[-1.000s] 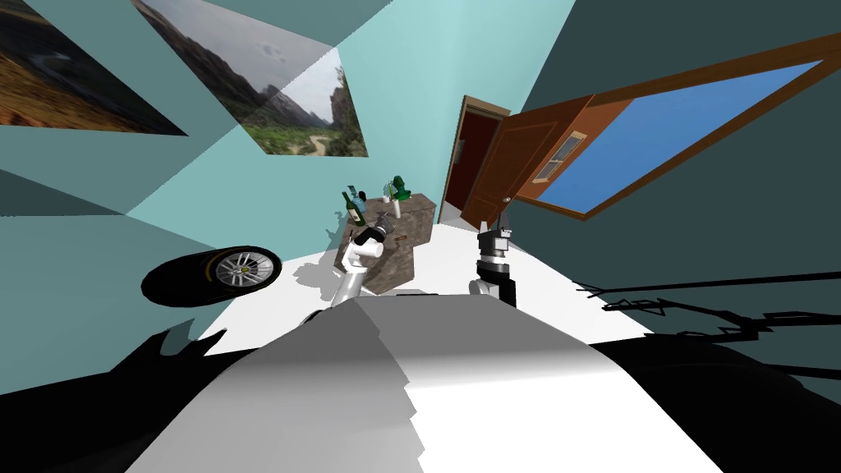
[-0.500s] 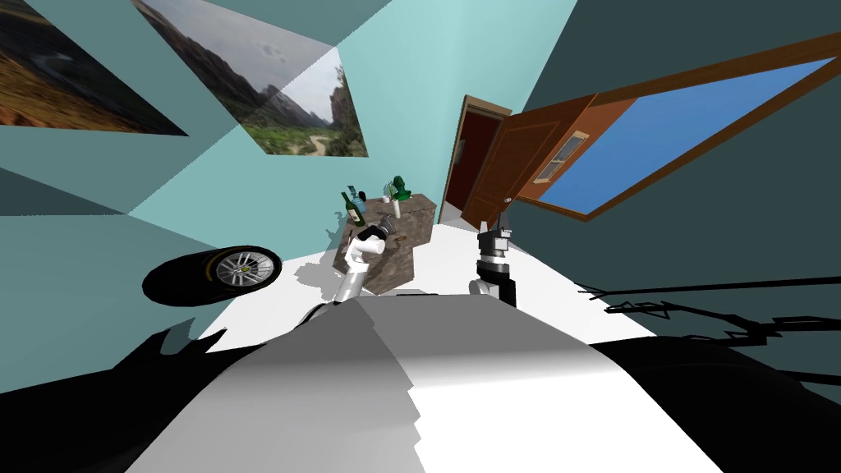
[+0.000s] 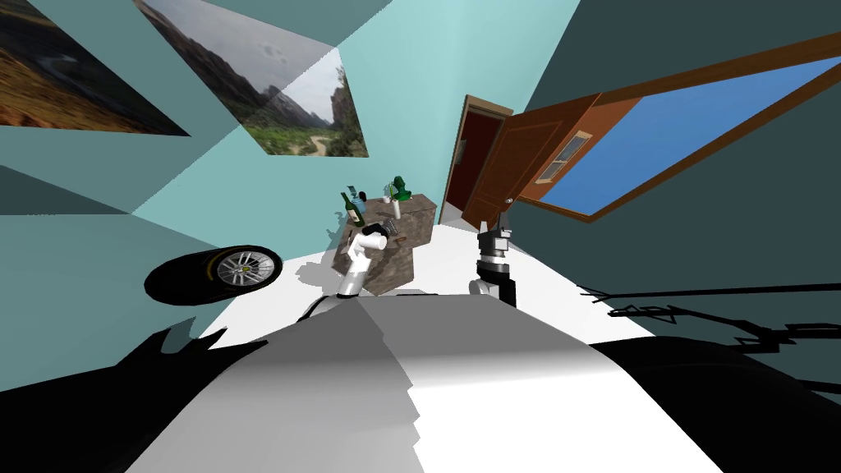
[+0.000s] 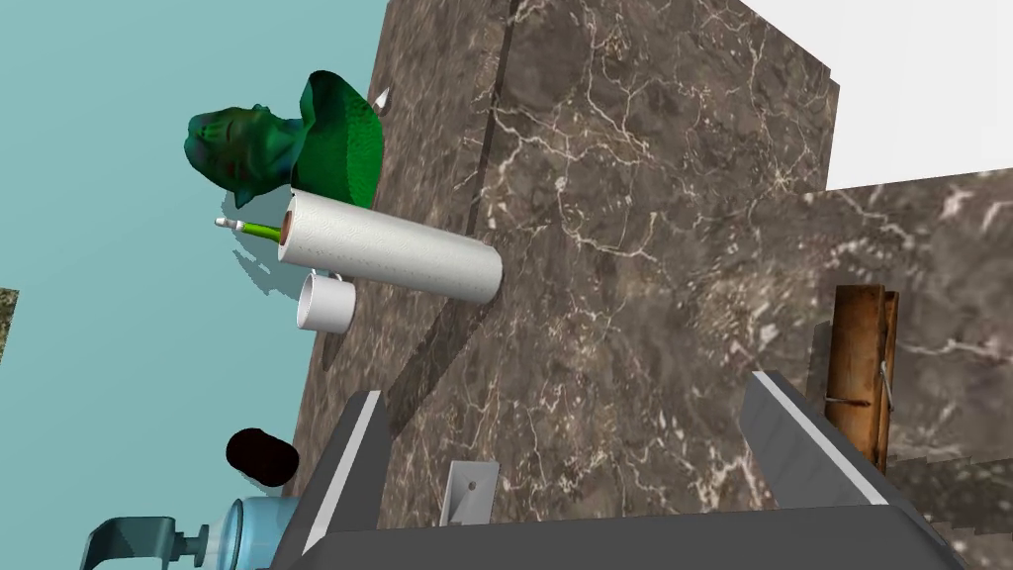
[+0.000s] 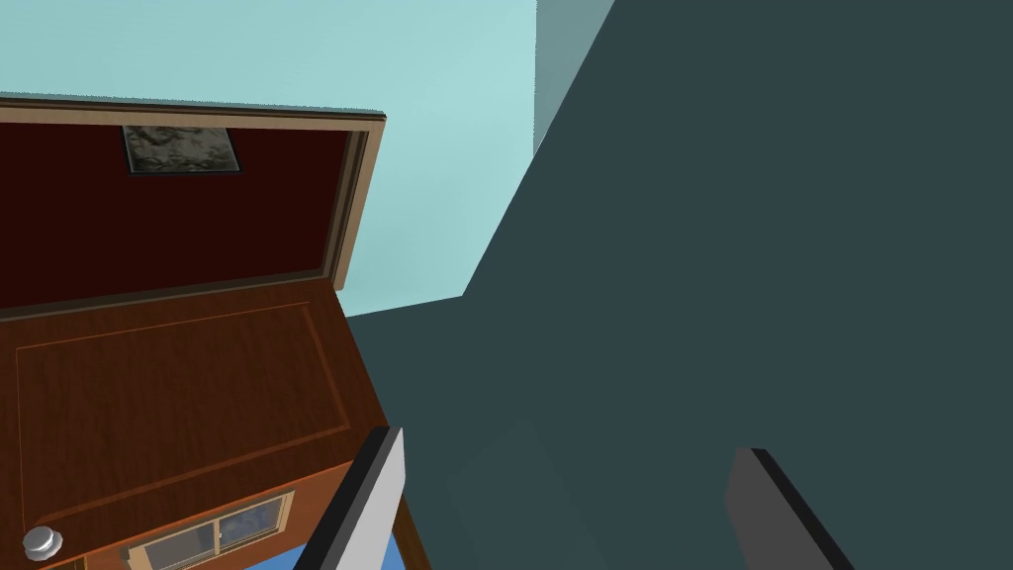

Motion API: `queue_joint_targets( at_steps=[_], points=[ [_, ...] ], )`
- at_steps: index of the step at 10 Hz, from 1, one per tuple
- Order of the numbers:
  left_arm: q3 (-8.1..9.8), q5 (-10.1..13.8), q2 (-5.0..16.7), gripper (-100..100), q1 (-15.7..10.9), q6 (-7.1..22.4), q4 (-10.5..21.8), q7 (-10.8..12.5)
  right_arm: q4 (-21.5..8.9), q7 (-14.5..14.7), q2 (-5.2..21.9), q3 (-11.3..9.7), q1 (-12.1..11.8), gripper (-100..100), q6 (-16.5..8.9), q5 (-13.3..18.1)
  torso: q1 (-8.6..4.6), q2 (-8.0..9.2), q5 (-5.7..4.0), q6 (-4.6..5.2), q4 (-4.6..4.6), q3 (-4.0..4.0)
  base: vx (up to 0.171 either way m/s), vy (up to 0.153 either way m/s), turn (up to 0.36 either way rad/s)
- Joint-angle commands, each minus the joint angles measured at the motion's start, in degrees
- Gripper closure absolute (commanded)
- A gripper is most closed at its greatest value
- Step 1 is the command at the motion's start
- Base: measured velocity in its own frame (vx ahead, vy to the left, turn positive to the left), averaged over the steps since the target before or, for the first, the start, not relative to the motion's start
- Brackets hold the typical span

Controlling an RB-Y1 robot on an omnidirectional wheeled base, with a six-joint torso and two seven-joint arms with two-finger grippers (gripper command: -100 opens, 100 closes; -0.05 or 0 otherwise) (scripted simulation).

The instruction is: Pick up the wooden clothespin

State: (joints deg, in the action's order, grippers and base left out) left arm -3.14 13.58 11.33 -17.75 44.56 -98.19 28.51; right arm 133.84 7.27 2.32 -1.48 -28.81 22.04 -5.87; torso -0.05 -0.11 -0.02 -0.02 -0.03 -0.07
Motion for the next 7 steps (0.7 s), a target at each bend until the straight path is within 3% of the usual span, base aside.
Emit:
queue_joint_targets(
  at_steps=[1,2,3,4,6,7],
  points=[
    [-0.06,0.0,-0.1,-100,-0.2,1.8,0.4,0.1,0.0,0.0,0.0,0.0,0.0,0,0.0,0.0,0.00,0.00,0.00,0.00,0.00,0.00,0.013,-0.009,-0.001],
    [-0.18,1.0,0.0,-100,-2.3,4.1,2.8,0.9,0.0,0.0,0.0,0.0,0.0,0,0.0,0.0,0.02,0.04,0.00,0.00,0.01,0.02,0.029,-0.014,0.029],
    [-0.18,1.0,0.0,-100,-2.3,5.6,2.8,0.9,0.0,0.0,0.0,0.0,0.0,0,0.0,0.0,0.00,-0.01,0.00,0.00,0.00,0.00,0.031,-0.014,0.012],
    [-0.31,1.9,0.2,-100,-4.3,7.6,4.9,1.7,0.0,0.0,0.0,0.0,0.0,0,0.0,0.0,0.00,-0.01,0.00,0.00,0.00,0.00,0.052,-0.022,0.021],
    [-0.31,1.9,0.2,-100,-4.3,10.3,5.2,1.7,0.0,0.0,0.0,0.0,0.0,0,0.0,0.0,-0.03,-0.07,-0.01,0.00,-0.02,-0.04,0.031,-0.015,0.006],
    [-0.44,2.8,0.3,-100,-6.3,12.1,7.6,2.3,0.0,0.0,0.0,0.0,0.0,0,0.0,0.0,0.02,0.01,0.00,0.00,0.00,0.00,0.032,-0.010,0.025]
  ],
)
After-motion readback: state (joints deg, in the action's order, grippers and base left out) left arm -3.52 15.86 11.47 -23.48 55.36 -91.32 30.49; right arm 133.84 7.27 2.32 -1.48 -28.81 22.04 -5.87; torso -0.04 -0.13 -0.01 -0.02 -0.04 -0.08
